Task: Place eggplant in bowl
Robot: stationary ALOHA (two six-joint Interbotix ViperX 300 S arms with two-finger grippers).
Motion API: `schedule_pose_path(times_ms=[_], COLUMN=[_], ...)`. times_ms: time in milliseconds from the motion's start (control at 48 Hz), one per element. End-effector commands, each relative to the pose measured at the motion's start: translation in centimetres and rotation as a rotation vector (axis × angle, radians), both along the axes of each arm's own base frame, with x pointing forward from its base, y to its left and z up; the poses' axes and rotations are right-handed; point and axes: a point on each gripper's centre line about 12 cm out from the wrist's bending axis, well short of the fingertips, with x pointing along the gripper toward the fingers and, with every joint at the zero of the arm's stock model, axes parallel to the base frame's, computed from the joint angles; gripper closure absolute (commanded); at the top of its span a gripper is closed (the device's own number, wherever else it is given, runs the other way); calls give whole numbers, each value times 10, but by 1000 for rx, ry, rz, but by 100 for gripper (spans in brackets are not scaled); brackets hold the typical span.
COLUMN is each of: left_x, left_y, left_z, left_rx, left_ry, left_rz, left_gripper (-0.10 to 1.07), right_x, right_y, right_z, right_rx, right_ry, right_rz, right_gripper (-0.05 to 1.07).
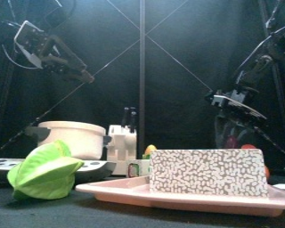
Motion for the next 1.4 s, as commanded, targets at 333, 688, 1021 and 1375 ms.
schedule_pose_path(times_ms=[333,688,1021,1375], left_x=[1,0,0,-2], left_y=[4,5,5,6], left_z=[4,3,1,-1], left_rx=[-22,-23,-23,-23], left_ry=[-18,-15,-12,-4], left_rz=[23,24,26,30], left_gripper=[-1,-1,-1,-1], right_x=[5,5,0,5], right_y=[-5,-5,-8,-6], right_z=[9,11,18,26], right_rx=[-18,-20,-22,-35], right_ry=[-35,-39,6,-4], right_rz=[-2,-6,-25,-10], right_gripper=[21,6,5,5])
